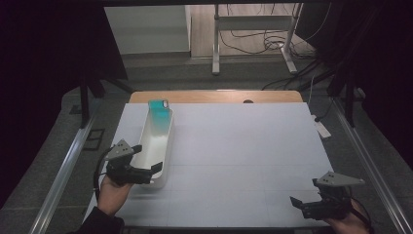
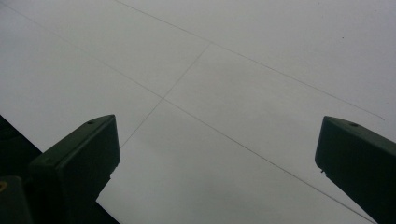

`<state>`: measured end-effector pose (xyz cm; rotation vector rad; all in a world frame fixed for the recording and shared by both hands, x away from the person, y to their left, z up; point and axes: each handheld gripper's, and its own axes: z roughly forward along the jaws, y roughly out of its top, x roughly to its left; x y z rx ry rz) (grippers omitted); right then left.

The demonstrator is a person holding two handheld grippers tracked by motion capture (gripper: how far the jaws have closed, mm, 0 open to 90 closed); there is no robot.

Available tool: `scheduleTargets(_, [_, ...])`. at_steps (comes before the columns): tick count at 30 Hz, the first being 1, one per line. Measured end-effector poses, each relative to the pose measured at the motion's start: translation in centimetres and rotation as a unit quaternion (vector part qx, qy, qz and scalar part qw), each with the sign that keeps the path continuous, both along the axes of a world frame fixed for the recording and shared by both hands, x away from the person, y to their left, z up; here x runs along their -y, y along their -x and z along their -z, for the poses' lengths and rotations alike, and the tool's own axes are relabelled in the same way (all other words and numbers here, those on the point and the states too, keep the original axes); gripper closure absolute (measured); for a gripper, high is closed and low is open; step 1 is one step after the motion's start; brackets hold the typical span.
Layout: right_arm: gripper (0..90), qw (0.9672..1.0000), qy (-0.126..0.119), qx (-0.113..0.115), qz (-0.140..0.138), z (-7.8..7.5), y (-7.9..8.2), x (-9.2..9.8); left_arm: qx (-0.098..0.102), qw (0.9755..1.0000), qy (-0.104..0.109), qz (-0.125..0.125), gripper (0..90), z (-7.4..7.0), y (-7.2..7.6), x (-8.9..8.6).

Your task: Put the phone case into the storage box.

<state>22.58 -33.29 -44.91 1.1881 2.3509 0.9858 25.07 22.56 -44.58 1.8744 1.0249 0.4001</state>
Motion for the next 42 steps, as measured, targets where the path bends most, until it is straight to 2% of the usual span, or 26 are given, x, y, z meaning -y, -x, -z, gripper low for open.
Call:
scheduleTargets(16, [0.0, 1.0, 0.003, 0.0, 0.002, 0.0, 0.0, 0.0, 0.003, 0.9998, -0.001, -0.021, 0.0, 0.2, 2.7, -1.3])
scheduleTargets(34, [0.0, 1.0, 0.008, 0.0, 0.003, 0.0, 0.0, -0.1, -0.005, 0.9994, -0.005, -0.034, 0.0, 0.8, 5.2, -2.2])
scheduleTargets(42, [0.0, 1.0, 0.009, 0.0, 0.003, 0.0, 0.0, -0.1, -0.01, 0.9988, -0.023, -0.042, 0.0, 1.0, 6.3, -2.4])
